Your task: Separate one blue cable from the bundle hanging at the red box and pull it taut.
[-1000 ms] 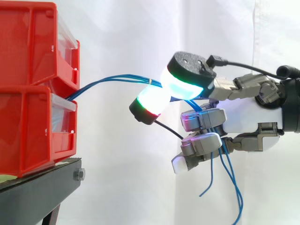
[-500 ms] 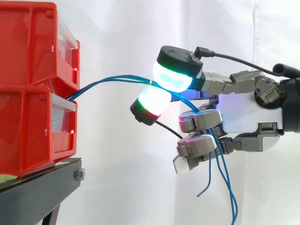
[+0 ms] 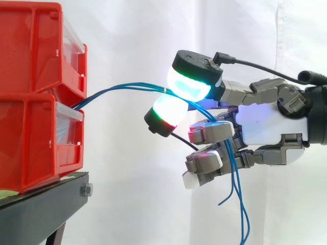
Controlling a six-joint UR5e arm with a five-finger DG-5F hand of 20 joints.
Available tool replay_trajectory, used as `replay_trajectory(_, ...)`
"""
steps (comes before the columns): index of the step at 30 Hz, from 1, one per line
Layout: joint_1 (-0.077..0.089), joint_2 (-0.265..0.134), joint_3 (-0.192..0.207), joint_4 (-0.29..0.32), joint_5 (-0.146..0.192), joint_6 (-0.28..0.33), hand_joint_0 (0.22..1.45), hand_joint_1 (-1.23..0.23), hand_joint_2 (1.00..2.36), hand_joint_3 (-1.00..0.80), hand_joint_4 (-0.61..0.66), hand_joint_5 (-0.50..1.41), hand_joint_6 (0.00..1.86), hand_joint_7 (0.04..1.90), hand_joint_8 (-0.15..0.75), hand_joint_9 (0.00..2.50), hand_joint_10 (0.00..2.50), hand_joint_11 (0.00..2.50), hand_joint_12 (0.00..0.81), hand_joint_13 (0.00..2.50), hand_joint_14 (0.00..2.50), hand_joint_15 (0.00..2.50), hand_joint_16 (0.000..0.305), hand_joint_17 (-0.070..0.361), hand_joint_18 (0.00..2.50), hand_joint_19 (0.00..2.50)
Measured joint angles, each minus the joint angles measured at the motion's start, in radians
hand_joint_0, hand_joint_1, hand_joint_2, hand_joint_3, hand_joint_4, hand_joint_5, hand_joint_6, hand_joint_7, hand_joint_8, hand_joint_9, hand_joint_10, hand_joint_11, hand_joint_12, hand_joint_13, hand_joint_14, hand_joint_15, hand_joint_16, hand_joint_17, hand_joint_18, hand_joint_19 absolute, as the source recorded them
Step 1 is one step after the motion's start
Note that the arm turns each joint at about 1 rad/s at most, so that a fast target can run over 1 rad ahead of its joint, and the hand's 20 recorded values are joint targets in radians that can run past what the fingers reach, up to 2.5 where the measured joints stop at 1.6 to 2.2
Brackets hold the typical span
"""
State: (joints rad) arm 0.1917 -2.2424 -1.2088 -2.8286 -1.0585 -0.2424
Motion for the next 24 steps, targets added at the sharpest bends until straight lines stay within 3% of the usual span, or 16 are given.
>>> replay_trajectory(3,0.000,0.001,0.000,0.000,0.000,0.000,0.81,-0.92,1.00,-0.50,-0.26,-0.23,0.88,1.14,0.080,0.87,0.64,1.76,0.295,0.94,0.01,1.65,0.044,0.098,0.56,0.58)
replay_trajectory(5,0.000,0.001,0.000,0.000,0.000,0.000,0.81,-0.92,1.00,-0.50,-0.25,-0.24,0.88,1.12,0.088,0.82,0.96,1.67,0.280,0.99,0.08,1.73,0.044,0.098,0.57,0.60)
replay_trajectory(6,0.000,0.001,0.000,0.000,0.000,0.000,0.80,-0.92,1.00,-0.50,-0.25,-0.25,0.88,1.11,0.095,0.79,1.17,1.61,0.271,1.00,0.38,1.64,0.044,0.098,0.58,0.60)
replay_trajectory(7,0.000,0.001,0.000,0.000,0.000,0.000,0.80,-0.92,1.00,-0.50,-0.25,-0.25,0.88,1.11,0.098,0.78,1.21,1.62,0.268,1.01,0.50,1.60,0.044,0.098,0.58,0.61)
replay_trajectory(8,0.000,0.000,0.000,0.000,0.000,0.000,0.79,-0.92,1.00,-0.50,-0.25,-0.25,0.88,1.10,0.105,0.75,1.43,1.54,0.266,1.02,0.76,1.51,0.043,0.098,0.60,0.63)
replay_trajectory(9,0.000,0.000,0.000,0.000,0.000,0.000,0.77,-0.91,1.00,-0.50,-0.24,-0.25,0.88,1.09,0.115,0.73,1.70,1.47,0.257,1.01,1.19,1.32,0.043,0.097,0.64,0.65)
replay_trajectory(10,0.000,0.000,0.000,0.000,0.000,0.000,0.77,-0.92,1.00,-0.50,-0.24,-0.25,0.88,1.08,0.117,0.73,1.77,1.47,0.261,1.00,1.33,1.26,0.043,0.097,0.65,0.67)
replay_trajectory(12,0.000,0.000,0.000,0.000,0.000,0.000,0.68,-0.90,1.00,-0.50,-0.20,-0.26,0.87,1.03,0.136,0.73,2.17,1.37,0.258,0.97,2.21,0.85,0.042,0.096,0.74,0.78)
replay_trajectory(13,0.000,0.000,0.000,0.000,0.000,0.000,0.68,-0.90,1.00,-0.50,-0.20,-0.26,0.87,1.03,0.137,0.73,2.23,1.36,0.258,0.97,2.27,0.82,0.042,0.095,0.74,0.79)
replay_trajectory(14,0.000,0.000,0.000,0.000,0.000,0.000,0.64,-0.88,1.00,-0.50,-0.19,-0.26,0.87,1.01,0.143,0.74,2.37,1.33,0.249,0.97,2.48,0.71,0.042,0.095,0.78,0.86)
replay_trajectory(17,0.000,0.000,0.000,0.000,0.000,0.000,0.56,-0.85,1.00,-0.50,-0.15,-0.27,0.86,0.96,0.161,0.74,2.50,1.28,0.250,1.05,2.50,0.56,0.044,0.099,0.90,0.98)
replay_trajectory(24,0.001,0.000,0.000,0.001,0.000,0.000,0.46,-0.79,1.00,-0.50,-0.08,-0.27,0.83,0.86,0.210,0.82,2.50,1.16,0.283,1.21,2.50,0.41,0.051,0.114,1.20,1.17)
